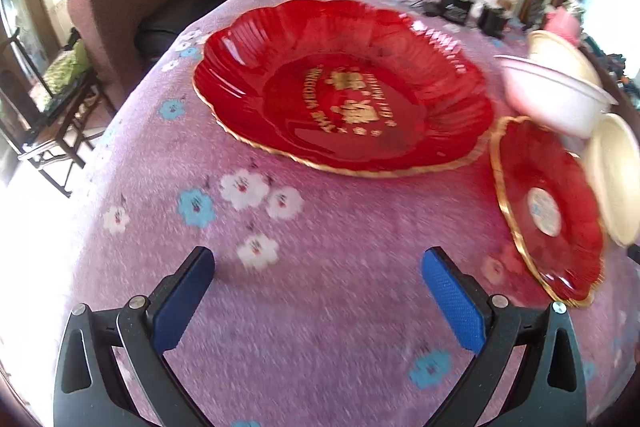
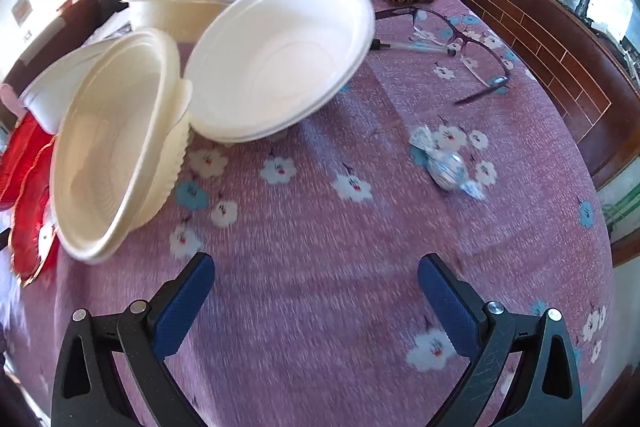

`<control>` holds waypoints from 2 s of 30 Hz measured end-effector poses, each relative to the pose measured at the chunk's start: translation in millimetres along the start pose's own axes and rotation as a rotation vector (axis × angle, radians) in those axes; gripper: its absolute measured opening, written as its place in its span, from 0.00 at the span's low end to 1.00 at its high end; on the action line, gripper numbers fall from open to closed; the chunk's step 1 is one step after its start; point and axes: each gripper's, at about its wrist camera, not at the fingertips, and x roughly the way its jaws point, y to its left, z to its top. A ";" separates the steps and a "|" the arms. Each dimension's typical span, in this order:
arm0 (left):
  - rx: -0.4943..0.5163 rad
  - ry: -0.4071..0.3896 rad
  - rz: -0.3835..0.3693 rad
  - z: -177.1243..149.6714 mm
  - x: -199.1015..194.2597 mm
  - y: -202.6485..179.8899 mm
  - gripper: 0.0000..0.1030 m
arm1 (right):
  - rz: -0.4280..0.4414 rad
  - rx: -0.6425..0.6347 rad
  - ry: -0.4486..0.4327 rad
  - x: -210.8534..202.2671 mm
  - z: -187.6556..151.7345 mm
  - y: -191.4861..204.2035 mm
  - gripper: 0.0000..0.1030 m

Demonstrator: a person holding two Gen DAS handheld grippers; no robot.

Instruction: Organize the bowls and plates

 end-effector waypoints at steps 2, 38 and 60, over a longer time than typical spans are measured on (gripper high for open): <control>-0.010 -0.035 -0.036 -8.9 -11.4 -0.4 1.00 | 0.027 -0.013 -0.024 -12.6 -6.6 -4.2 0.99; -0.031 -0.256 -0.088 -0.7 -110.6 41.6 0.87 | 0.600 -0.334 -0.070 -82.0 34.6 224.7 0.64; -0.202 -0.015 -0.172 105.5 -0.5 114.2 0.63 | 0.576 -0.146 0.103 13.8 114.5 286.5 0.42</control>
